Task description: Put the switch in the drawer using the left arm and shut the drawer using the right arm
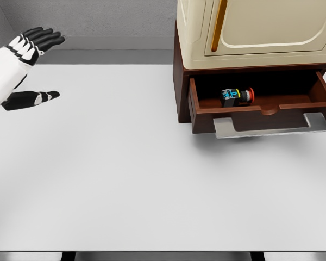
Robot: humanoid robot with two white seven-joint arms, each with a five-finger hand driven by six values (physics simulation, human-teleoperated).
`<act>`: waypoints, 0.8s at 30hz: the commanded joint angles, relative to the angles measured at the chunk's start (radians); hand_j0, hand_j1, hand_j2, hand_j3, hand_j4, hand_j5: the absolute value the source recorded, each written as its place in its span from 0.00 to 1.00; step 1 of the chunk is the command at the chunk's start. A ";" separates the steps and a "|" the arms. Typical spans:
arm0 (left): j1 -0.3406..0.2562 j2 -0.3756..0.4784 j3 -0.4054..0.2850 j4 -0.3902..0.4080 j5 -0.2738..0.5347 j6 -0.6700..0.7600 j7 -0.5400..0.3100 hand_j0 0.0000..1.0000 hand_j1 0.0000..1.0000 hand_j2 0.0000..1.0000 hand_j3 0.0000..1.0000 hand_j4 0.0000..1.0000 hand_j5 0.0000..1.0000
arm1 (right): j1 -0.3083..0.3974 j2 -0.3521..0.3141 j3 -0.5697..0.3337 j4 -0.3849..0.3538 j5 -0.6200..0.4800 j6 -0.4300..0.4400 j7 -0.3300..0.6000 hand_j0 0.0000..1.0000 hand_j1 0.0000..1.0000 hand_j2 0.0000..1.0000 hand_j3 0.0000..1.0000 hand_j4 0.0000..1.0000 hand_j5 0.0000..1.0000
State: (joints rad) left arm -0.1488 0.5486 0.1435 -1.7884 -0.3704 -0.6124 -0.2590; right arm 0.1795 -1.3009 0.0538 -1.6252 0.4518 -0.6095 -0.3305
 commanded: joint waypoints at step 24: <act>0.115 -0.016 0.018 0.129 -0.105 0.002 -0.009 1.00 1.00 1.00 1.00 1.00 1.00 | -0.067 0.150 0.008 -0.009 0.018 -0.001 0.054 0.21 0.21 0.21 0.21 0.21 0.21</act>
State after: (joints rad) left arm -0.0337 0.5372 0.1606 -1.6595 -0.4811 -0.6122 -0.2690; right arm 0.1119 -1.1742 0.0589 -1.6322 0.4635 -0.6108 -0.2991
